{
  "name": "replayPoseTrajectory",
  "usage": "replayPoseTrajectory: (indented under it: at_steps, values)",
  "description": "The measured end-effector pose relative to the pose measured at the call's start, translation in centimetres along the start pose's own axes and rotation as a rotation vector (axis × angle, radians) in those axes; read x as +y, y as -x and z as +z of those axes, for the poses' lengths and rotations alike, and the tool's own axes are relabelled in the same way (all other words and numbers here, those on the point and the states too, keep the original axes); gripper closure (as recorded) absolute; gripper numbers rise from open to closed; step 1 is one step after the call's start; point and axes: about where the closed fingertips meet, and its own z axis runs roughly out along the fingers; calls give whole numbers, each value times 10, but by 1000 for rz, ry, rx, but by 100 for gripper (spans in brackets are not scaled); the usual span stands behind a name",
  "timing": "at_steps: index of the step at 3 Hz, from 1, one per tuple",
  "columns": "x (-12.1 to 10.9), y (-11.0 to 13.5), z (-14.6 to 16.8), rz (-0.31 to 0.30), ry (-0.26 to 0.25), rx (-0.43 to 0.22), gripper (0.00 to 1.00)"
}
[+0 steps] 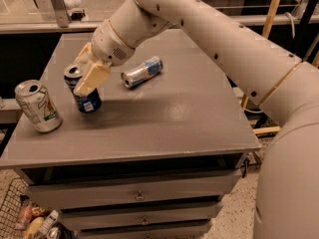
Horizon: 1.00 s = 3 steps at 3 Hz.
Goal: Move pepsi can near 7up can
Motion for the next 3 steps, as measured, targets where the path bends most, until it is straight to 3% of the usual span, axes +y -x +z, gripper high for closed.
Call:
replayPoseTrajectory:
  at_steps: [2,3]
  values:
    - [-6,4,22,11,25,-20,100]
    - [-5,5,24,10,30,-21,81]
